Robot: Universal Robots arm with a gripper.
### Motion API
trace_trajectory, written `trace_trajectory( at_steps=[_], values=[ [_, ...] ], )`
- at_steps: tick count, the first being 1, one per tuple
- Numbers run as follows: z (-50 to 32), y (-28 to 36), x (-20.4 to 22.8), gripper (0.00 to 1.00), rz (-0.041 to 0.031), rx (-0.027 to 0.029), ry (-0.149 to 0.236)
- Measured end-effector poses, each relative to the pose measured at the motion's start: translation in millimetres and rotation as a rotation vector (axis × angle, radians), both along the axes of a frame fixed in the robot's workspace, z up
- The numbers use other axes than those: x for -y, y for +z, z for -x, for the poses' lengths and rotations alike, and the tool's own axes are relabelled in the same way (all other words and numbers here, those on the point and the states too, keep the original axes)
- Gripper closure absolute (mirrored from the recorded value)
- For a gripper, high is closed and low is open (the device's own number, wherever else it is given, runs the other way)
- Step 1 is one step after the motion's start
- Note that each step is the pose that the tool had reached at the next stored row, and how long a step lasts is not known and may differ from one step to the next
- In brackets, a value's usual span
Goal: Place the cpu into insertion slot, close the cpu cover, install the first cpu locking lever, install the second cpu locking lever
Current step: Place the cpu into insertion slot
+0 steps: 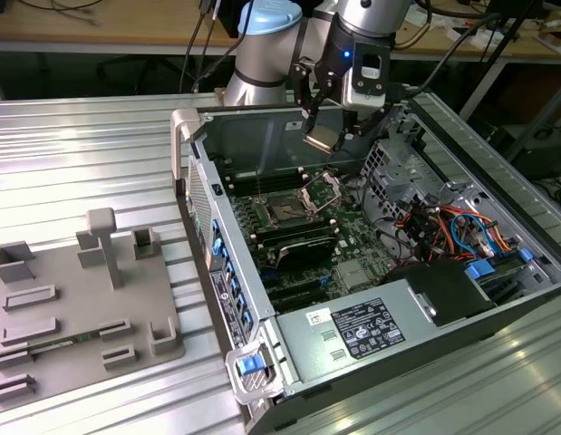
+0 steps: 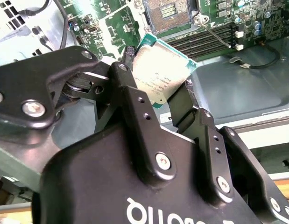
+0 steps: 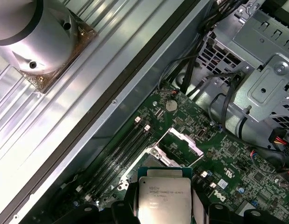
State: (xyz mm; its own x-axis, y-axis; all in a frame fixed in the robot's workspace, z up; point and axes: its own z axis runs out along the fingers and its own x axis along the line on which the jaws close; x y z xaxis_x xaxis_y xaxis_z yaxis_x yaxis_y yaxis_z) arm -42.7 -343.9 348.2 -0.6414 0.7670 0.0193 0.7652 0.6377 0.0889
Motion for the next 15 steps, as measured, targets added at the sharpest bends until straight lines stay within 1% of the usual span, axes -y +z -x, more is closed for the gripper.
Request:
trace_trajectory(
  at_steps=[15],
  values=[
    [0.0,0.0,0.0,0.45,0.0000,0.0000,-0.005]
  ],
)
